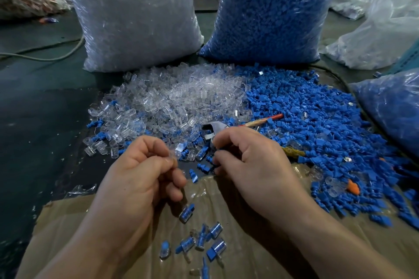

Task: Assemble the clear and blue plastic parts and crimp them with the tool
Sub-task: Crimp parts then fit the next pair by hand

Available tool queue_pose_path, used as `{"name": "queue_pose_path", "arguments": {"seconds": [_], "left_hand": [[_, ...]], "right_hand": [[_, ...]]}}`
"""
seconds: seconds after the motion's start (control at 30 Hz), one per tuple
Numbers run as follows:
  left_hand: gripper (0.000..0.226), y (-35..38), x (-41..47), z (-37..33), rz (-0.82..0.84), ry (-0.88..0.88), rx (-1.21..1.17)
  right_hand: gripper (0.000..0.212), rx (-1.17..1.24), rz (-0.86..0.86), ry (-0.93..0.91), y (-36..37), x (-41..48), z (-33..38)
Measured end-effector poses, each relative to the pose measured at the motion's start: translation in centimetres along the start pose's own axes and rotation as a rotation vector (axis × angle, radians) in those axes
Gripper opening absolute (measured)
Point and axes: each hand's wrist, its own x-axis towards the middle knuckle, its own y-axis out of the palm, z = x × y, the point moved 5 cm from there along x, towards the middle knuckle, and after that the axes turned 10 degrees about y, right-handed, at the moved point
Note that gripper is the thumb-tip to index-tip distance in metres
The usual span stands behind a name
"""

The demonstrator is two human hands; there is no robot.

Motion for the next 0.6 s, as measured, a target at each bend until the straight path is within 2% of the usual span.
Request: {"name": "queue_pose_path", "arguments": {"seconds": [0.13,0.27,0.33,0.47,0.6], "left_hand": [[0.046,-0.7,0.3,0.0,0.020,-0.004,-0.007],[0.032,-1.1,0.4,-0.3,-0.033,-0.004,-0.016],[0.018,-1.2,0.4,-0.3,-0.047,0.002,-0.026],[0.024,-1.2,0.3,-0.3,-0.065,0.021,-0.042],[0.018,-0.7,0.0,-0.3,-0.071,0.028,-0.016]], "right_hand": [[0.024,0.442,0.181,0.235,0.3,-0.4,0.0],[0.012,0.659,0.261,0.290,0.4,-0.5,0.3],[0.009,0.737,0.295,0.313,0.6,-0.5,0.3],[0.014,0.801,0.344,0.316,0.8,-0.4,0.1],[0.017,0.939,0.388,0.308,1.2,-0.3,0.2]]}}
